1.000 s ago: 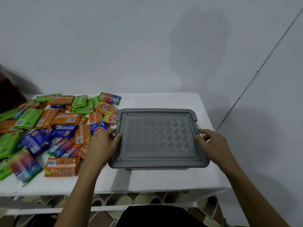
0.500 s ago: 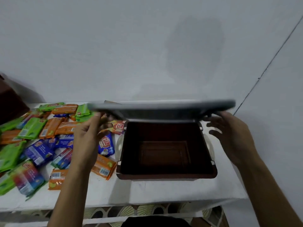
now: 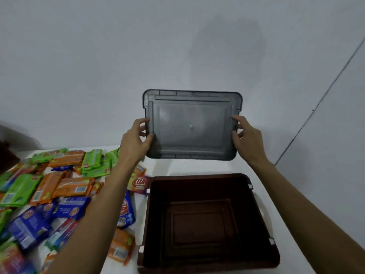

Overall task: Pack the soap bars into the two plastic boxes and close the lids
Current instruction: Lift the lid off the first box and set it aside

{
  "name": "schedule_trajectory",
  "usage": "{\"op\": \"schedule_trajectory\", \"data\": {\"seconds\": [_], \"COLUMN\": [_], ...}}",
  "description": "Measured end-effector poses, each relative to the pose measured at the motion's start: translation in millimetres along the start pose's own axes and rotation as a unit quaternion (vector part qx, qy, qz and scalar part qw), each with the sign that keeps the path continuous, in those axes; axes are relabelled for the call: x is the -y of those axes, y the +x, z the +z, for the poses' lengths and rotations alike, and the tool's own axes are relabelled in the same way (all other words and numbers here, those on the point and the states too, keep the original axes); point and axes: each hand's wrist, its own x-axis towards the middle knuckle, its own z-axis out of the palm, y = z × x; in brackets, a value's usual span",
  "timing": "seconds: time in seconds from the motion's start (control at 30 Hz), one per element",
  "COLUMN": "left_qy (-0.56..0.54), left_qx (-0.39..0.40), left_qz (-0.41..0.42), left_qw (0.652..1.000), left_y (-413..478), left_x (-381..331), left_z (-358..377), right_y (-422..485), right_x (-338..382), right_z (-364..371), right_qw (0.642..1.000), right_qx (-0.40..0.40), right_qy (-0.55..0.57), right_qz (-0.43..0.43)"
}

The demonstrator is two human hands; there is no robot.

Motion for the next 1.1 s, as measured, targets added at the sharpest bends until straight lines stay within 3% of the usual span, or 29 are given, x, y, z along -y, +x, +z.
{"op": "schedule_trajectory", "data": {"seconds": [0.17, 0.37, 0.7, 0.83, 1.0, 1.1], "left_qy": [-0.002, 0.004, 0.013, -0.007, -0.082, -0.081], "left_qx": [0.095, 0.167, 0.142, 0.173, 0.144, 0.123], "left_qz": [-0.047, -0.08, -0.068, -0.087, -0.1, -0.106], "left_qw": [0.994, 0.983, 0.987, 0.981, 0.981, 0.983], "left_y": [45.9, 67.5, 50.3, -5.3, -96.5, -132.8], "left_x": [18.4, 41.2, 54.8, 51.4, 37.8, 28.9], "left_z": [52.8, 97.7, 80.4, 49.3, 19.0, 17.2], "right_y": [46.2, 68.8, 51.5, 2.1, -70.5, -103.1], "right_x": [-45.1, -85.9, -77.6, -49.9, -23.2, -23.5], "right_z": [39.5, 73.8, 57.4, 30.8, -6.7, -14.2], "right_qw": [0.997, 0.981, 0.968, 0.961, 0.947, 0.958], "right_qx": [0.059, 0.171, 0.204, 0.224, 0.274, 0.261], "right_qy": [-0.037, 0.007, 0.05, 0.074, 0.111, 0.078], "right_qz": [0.024, 0.087, 0.136, 0.146, 0.126, 0.091]}}
